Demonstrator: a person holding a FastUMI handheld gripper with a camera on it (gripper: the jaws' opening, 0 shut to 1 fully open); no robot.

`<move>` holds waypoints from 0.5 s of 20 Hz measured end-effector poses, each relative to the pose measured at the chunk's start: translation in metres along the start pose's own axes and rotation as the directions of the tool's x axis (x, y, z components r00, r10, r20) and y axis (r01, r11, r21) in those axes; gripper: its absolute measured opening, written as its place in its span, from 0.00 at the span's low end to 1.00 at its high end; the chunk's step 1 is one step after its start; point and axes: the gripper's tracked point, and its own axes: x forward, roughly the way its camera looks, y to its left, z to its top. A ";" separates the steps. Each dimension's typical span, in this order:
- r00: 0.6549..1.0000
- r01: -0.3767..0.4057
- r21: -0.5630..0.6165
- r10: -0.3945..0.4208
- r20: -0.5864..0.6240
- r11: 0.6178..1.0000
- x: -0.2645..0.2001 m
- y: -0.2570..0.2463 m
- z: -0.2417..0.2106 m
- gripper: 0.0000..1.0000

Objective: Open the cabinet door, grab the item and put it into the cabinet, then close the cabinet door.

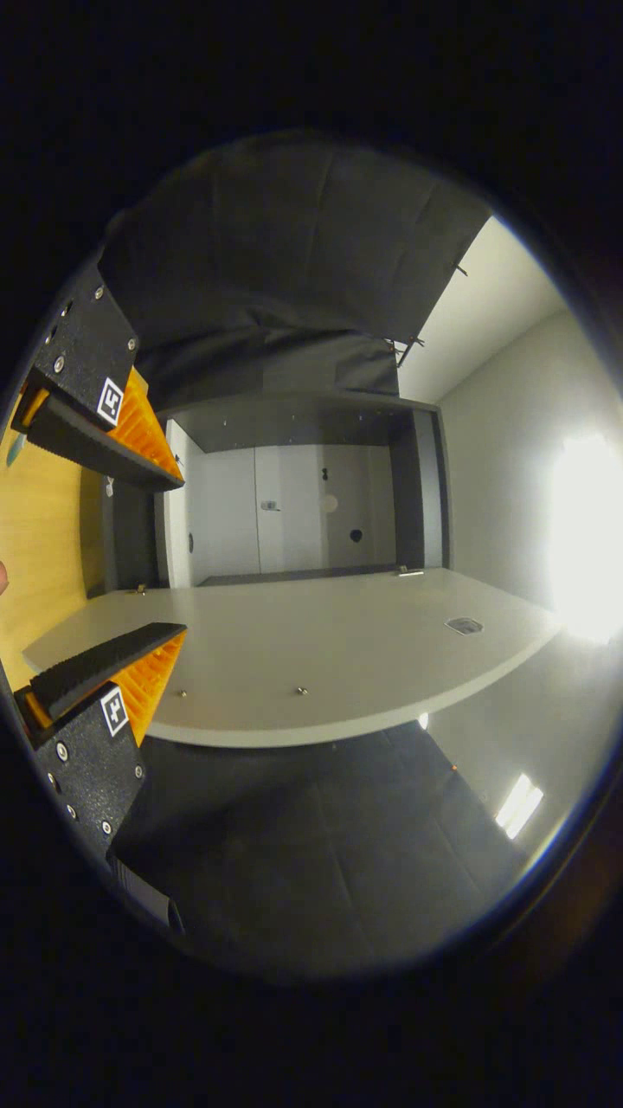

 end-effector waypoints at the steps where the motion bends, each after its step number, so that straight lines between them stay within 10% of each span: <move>1: 0.999 -0.031 0.012 0.031 -0.010 0.999 0.002 0.012 -0.011 0.93; 10: 0.944 -0.237 0.074 0.247 -0.218 0.969 0.003 0.118 -0.170 0.93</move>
